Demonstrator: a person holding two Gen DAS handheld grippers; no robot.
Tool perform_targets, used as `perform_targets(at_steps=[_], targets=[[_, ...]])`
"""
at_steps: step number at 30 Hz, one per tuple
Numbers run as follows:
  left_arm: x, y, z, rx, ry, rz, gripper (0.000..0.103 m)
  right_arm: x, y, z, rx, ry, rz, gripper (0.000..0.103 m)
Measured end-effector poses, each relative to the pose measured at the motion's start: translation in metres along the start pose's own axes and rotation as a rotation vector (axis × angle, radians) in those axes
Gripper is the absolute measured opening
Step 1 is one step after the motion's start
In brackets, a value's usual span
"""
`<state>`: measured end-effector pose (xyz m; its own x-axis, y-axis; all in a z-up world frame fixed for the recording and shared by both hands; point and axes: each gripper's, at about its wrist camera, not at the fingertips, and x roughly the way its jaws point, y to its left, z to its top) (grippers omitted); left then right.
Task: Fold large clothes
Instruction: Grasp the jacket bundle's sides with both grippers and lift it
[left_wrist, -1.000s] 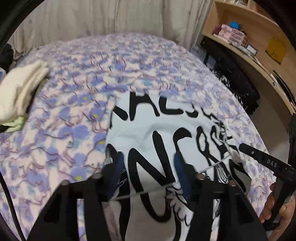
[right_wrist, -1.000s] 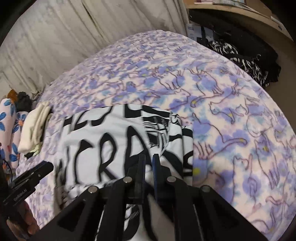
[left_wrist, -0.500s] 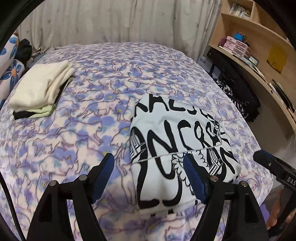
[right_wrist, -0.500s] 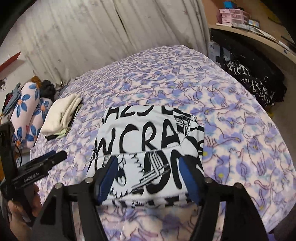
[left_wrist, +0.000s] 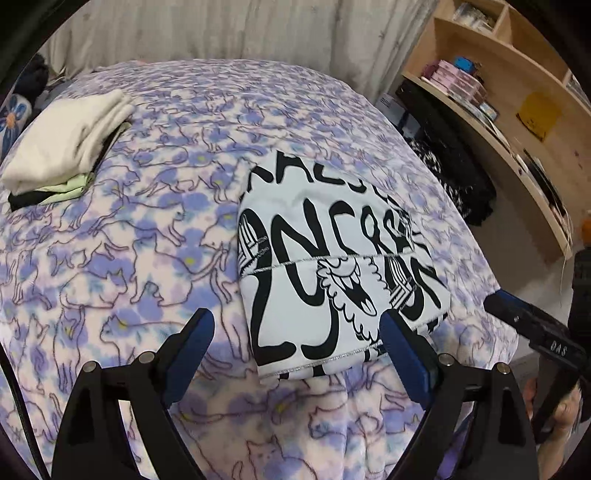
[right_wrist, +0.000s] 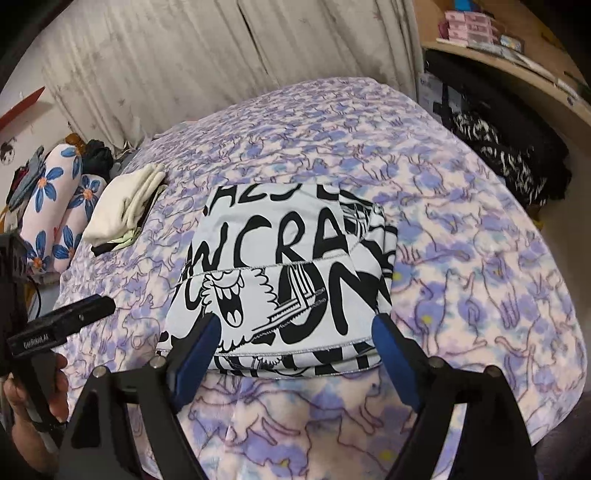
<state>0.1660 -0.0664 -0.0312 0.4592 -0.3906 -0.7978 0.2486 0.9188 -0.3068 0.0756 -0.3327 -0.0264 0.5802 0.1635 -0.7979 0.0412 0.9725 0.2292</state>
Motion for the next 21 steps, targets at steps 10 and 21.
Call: perform_targets(at_steps=[10,21], targets=[[0.022,0.005,0.003,-0.068,0.056,-0.084,0.090,0.022,-0.013,-0.007,0.013,0.041,0.023,0.093],[0.090,0.031,0.002,-0.183,0.165,-0.123,0.090,0.073,-0.065,-0.006,0.177,0.133,0.104,0.098]])
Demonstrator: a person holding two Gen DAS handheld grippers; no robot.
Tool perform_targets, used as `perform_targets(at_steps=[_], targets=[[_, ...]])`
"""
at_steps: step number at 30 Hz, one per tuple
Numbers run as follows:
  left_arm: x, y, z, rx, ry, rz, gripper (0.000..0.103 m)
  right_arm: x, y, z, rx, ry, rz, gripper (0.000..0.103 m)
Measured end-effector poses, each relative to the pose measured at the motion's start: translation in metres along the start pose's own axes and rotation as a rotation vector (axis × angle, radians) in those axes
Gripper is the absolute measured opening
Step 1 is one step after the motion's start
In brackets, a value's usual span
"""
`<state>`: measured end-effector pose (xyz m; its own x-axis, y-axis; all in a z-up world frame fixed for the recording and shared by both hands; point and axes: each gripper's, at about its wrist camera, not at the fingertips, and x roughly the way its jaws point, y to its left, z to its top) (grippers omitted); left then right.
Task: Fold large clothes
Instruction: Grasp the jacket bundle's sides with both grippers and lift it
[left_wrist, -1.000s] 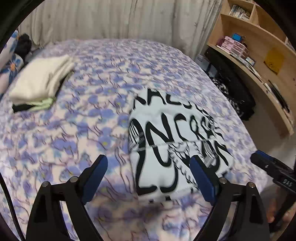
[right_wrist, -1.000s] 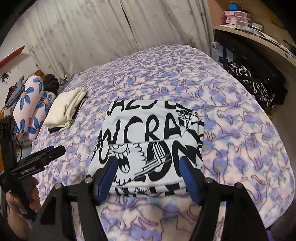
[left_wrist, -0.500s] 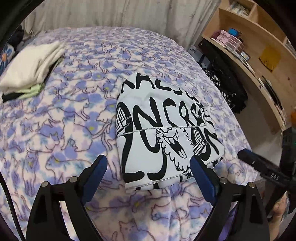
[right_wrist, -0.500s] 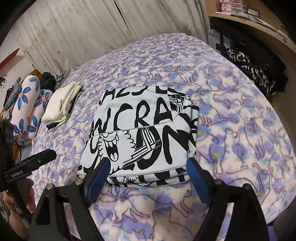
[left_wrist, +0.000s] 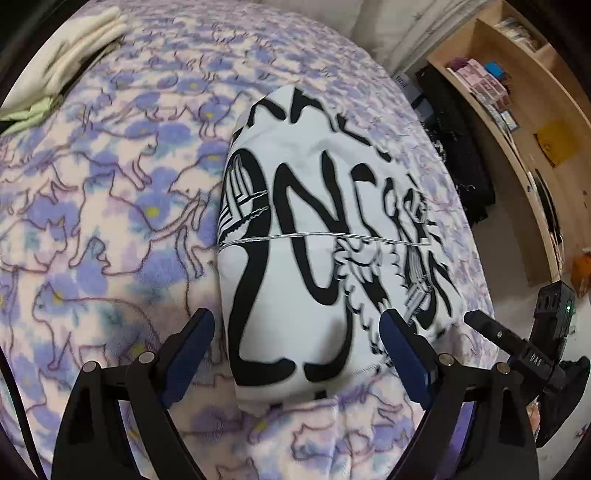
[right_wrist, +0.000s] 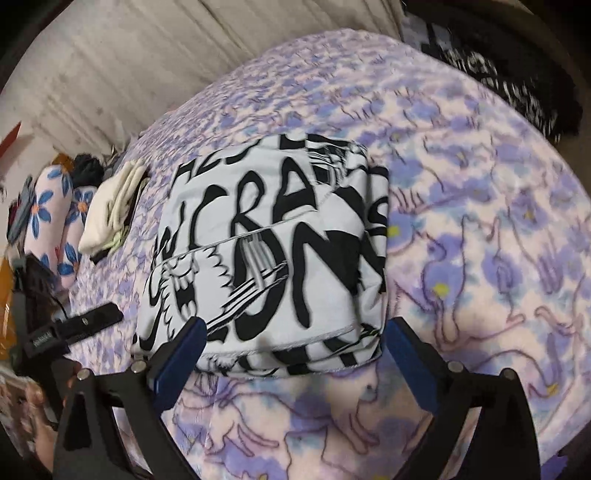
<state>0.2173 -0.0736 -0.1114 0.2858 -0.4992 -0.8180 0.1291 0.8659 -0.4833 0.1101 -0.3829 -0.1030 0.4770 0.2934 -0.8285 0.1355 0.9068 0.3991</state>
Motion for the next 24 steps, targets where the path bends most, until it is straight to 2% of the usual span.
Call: perform_targets(at_steps=[7,9,14,16,20,24], targets=[[0.033,0.012,0.010,-0.040,0.025,-0.035,0.090,0.029,-0.035,0.023,0.081,0.009,0.050,0.098],[0.042,0.013,0.012,-0.045,0.027,-0.020,0.090,0.041,-0.041,0.030,0.097,0.032,0.069,0.098],[0.061,0.014,0.020,-0.042,0.030,-0.020,0.095,0.066,-0.043,0.044,0.078,0.070,0.114,0.098],[0.068,0.014,0.022,-0.042,0.031,-0.025,0.098,0.080,-0.042,0.050,0.078,0.095,0.158,0.098],[0.081,0.014,0.028,-0.042,0.044,-0.048,0.102,0.102,-0.037,0.059,0.048,0.130,0.174,0.099],[0.093,0.013,0.034,-0.033,0.075,-0.068,0.103,0.118,-0.045,0.065,0.101,0.148,0.229,0.101]])
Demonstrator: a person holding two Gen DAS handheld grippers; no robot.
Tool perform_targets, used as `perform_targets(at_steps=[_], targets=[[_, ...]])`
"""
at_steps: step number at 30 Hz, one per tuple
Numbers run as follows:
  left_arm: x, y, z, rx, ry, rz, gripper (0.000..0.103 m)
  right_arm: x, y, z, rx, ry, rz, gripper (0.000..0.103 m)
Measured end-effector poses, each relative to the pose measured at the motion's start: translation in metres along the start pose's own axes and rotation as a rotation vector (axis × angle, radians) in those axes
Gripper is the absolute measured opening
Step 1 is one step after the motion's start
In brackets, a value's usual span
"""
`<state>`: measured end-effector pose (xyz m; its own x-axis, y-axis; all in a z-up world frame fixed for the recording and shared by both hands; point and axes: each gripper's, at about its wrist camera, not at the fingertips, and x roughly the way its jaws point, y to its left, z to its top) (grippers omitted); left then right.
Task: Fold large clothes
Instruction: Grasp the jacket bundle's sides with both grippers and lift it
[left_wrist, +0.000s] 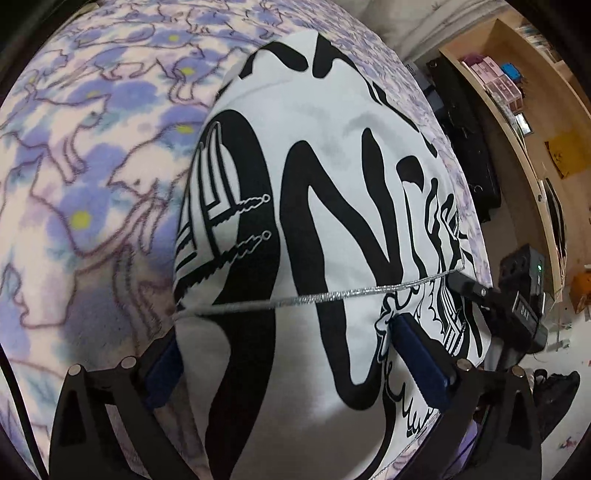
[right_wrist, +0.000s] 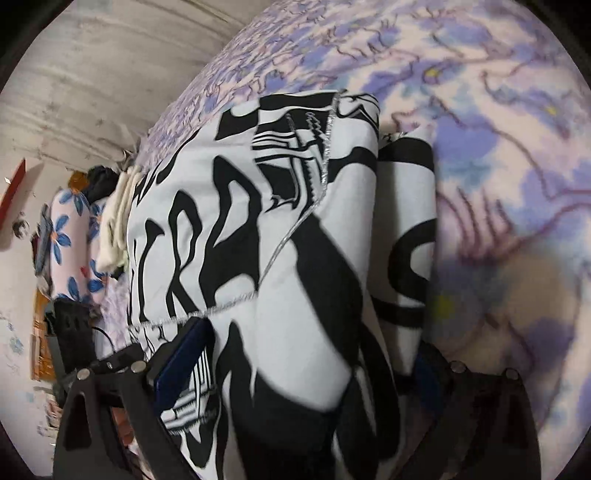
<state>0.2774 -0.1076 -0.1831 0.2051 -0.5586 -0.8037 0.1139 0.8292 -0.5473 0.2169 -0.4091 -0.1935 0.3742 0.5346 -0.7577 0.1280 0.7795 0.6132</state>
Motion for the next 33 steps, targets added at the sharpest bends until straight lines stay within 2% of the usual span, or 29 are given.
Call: perform_targets(at_steps=[2,8,13,16,18,19,21,23,28,33], targets=[[0.006,0.000,0.002,0.003,0.021,-0.010,0.103,0.003,-0.004,0.001,0.011,0.010,0.012,0.103],[0.021,-0.006,0.009,0.027,0.080,-0.009,0.103,0.009,0.004,-0.002,-0.054,0.038,-0.047,0.103],[0.033,-0.020,0.013,0.058,0.083,0.025,0.103,0.012,0.019,-0.007,-0.117,0.029,-0.144,0.101],[0.034,-0.036,0.009,0.096,0.028,0.088,0.091,0.009,0.029,-0.010,-0.129,0.009,-0.166,0.087],[0.028,-0.056,0.003,0.149,-0.034,0.154,0.077,0.004,0.036,-0.015,-0.123,-0.003,-0.160,0.068],[0.024,-0.068,-0.001,0.185,-0.070,0.190,0.073,0.001,0.039,-0.017,-0.118,-0.012,-0.165,0.064],[0.016,-0.086,-0.007,0.247,-0.125,0.236,0.058,-0.009,0.057,-0.026,-0.145,-0.056,-0.198,0.047],[0.007,-0.104,-0.015,0.310,-0.178,0.277,0.050,-0.020,0.074,-0.037,-0.180,-0.096,-0.225,0.036],[-0.036,-0.123,-0.049,0.436,-0.288,0.379,0.044,-0.028,0.127,-0.082,-0.250,-0.143,-0.247,0.031],[-0.112,-0.075,-0.076,0.432,-0.316,0.392,0.043,-0.022,0.164,-0.116,-0.244,-0.129,-0.140,0.030]])
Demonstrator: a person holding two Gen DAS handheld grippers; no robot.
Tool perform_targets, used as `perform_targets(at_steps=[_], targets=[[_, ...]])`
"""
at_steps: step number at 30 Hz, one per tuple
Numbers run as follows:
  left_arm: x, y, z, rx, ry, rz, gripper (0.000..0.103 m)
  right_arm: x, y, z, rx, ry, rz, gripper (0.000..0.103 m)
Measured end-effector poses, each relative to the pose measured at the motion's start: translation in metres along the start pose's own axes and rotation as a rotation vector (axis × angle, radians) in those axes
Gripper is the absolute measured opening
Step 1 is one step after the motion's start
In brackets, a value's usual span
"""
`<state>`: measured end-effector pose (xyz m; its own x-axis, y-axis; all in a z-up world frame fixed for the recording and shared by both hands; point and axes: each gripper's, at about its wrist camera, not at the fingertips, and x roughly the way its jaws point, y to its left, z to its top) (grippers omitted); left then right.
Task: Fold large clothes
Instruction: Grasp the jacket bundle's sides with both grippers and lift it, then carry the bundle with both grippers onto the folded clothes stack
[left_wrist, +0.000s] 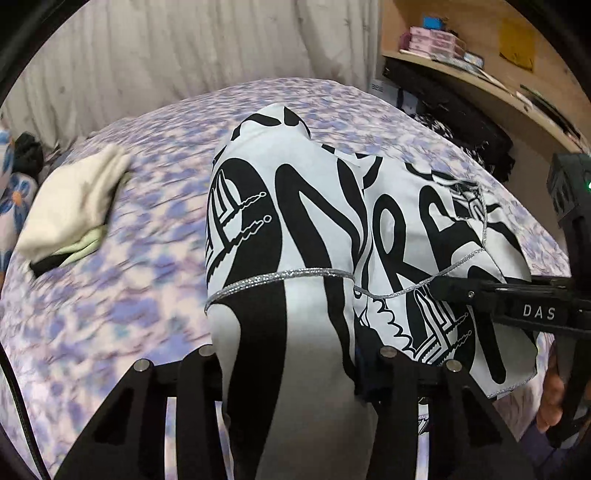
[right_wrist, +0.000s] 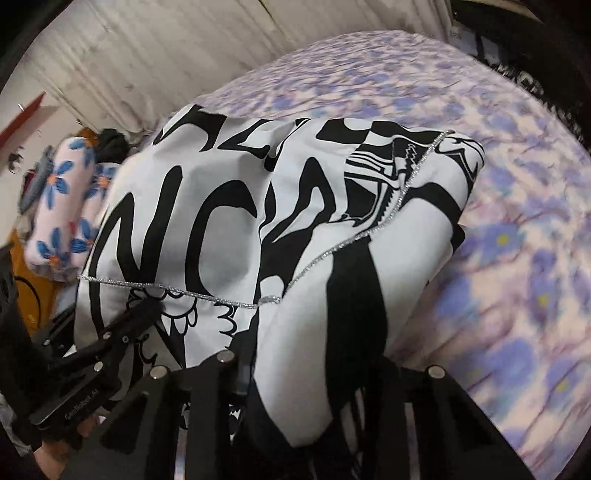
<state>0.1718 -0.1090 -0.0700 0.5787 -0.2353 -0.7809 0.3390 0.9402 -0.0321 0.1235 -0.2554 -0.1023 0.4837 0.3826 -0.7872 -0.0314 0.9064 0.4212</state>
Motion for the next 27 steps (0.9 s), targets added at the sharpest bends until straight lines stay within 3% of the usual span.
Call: perform_targets(at_steps=[7,14,21,27], targets=[[-0.074,0.124,-0.008,-0.068,-0.024,0.071,0.043,0.021,0.119,0.022,-0.104,0.009,0.145,0.029],[-0.113,0.283,0.045,-0.087,-0.065,0.153,0.043,0.075,0.245,0.087,-0.217,-0.028,0.259,0.029],[-0.082,0.424,0.132,-0.073,-0.076,0.186,0.043,0.160,0.328,0.193,-0.187,-0.079,0.336,0.029],[-0.002,0.519,0.195,-0.058,-0.066,0.212,0.044,0.248,0.371,0.258,-0.168,-0.127,0.347,0.029]])
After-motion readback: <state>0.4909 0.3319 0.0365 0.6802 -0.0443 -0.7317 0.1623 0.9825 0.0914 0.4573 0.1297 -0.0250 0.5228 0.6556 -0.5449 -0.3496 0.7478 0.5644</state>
